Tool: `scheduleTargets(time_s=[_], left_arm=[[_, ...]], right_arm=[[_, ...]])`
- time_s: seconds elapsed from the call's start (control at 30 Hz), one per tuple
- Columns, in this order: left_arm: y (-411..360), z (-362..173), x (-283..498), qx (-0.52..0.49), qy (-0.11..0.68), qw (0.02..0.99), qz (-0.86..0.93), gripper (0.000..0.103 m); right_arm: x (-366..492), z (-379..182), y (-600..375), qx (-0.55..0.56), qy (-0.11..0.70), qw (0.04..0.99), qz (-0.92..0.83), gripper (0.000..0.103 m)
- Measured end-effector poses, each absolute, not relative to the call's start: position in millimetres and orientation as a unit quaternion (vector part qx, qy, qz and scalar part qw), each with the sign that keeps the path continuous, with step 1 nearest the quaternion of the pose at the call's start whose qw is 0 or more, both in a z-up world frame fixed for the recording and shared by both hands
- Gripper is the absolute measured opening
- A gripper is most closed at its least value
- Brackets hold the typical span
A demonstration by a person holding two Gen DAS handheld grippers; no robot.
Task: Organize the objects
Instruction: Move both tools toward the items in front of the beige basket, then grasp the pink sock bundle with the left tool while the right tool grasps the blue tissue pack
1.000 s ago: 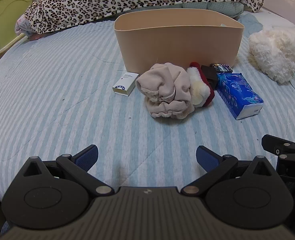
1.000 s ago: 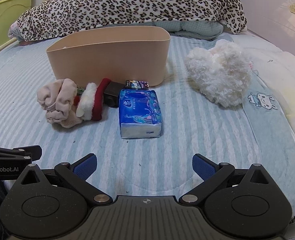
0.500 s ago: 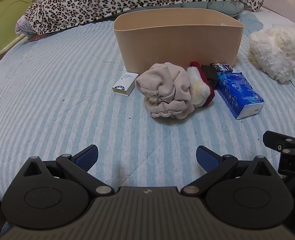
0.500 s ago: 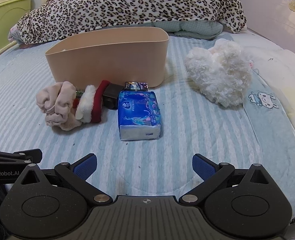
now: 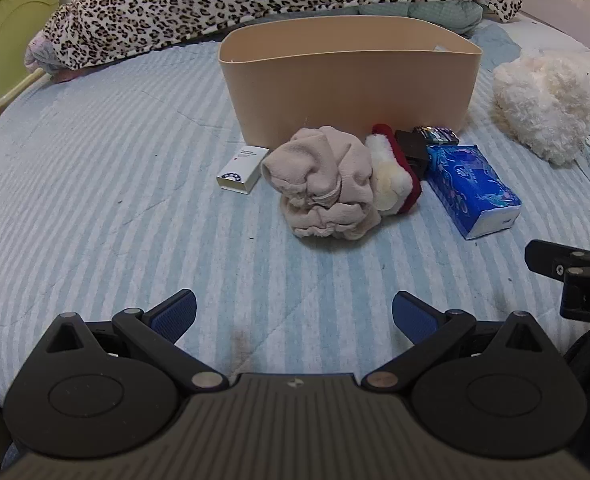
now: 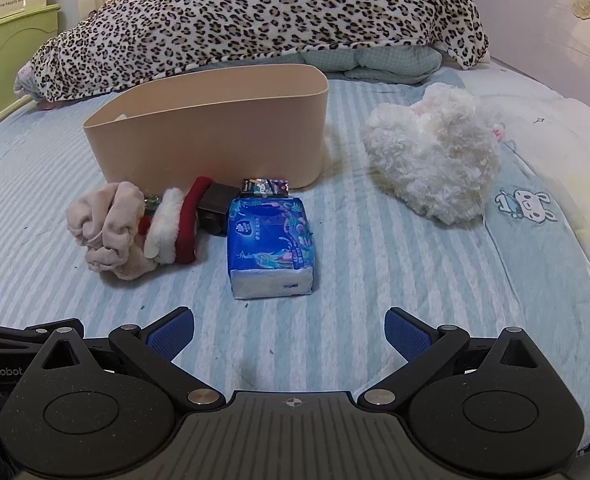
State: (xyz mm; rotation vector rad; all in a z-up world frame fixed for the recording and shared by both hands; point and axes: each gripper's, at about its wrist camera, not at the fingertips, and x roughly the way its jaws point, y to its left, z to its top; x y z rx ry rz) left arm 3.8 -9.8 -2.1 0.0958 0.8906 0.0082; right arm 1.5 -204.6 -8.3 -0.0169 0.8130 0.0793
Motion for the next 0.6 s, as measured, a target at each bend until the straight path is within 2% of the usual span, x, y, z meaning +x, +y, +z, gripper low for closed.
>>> scheduleTargets(time_s=[0.6], left_arm=[[-13.7,25.5,51.3,0.037,0.410,0.911,0.003,0.103]], right_arm=[[50.3,3.2,-210.8,-0.029,0.364,0.929,0.065,0.103]])
